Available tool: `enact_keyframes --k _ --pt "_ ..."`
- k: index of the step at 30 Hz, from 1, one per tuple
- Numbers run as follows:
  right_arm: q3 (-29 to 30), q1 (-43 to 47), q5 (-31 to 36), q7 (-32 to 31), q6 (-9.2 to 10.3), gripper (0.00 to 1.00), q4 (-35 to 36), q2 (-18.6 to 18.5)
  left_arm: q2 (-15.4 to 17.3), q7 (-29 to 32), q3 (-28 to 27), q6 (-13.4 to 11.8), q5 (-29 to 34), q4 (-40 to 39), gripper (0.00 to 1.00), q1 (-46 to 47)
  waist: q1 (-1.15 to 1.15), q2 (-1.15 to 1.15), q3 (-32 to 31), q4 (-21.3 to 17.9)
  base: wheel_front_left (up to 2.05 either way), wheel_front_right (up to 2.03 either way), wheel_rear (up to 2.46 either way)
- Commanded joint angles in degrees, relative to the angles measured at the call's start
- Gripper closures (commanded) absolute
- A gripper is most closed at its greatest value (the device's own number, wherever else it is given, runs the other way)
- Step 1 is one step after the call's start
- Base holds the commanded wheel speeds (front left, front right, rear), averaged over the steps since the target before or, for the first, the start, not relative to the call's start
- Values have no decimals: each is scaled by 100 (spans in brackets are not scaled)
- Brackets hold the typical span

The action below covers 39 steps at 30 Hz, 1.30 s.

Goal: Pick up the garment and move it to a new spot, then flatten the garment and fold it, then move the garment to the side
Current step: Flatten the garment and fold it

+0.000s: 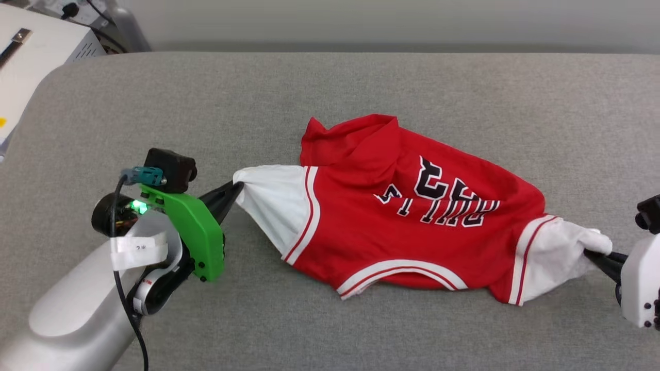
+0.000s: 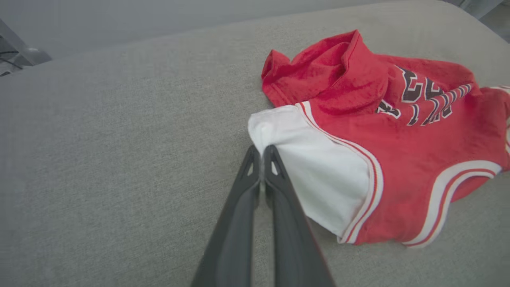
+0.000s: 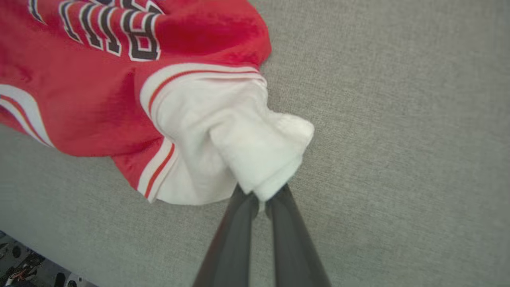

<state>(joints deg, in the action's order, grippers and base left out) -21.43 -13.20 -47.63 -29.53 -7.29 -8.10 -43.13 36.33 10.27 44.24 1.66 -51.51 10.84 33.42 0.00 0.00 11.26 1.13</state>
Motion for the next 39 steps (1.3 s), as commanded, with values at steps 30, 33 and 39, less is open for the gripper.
enact_keyframes --k 30,33,39 --pt "1964 -3639 580 484 -20 100 1008 695 -473 597 -1062 -301 52 -1097 100 3643 0 0 693 -297 0 0 0" --pt "1798 -4654 932 573 -20 100 519 828 -646 622 -1147 -191 125 -551 100 4391 0 0 1086 -354 0 0 0" --pt "1509 -6512 1397 925 -20 100 -535 998 -900 475 -1404 5 224 395 100 5747 0 0 1625 -394 0 0 0"
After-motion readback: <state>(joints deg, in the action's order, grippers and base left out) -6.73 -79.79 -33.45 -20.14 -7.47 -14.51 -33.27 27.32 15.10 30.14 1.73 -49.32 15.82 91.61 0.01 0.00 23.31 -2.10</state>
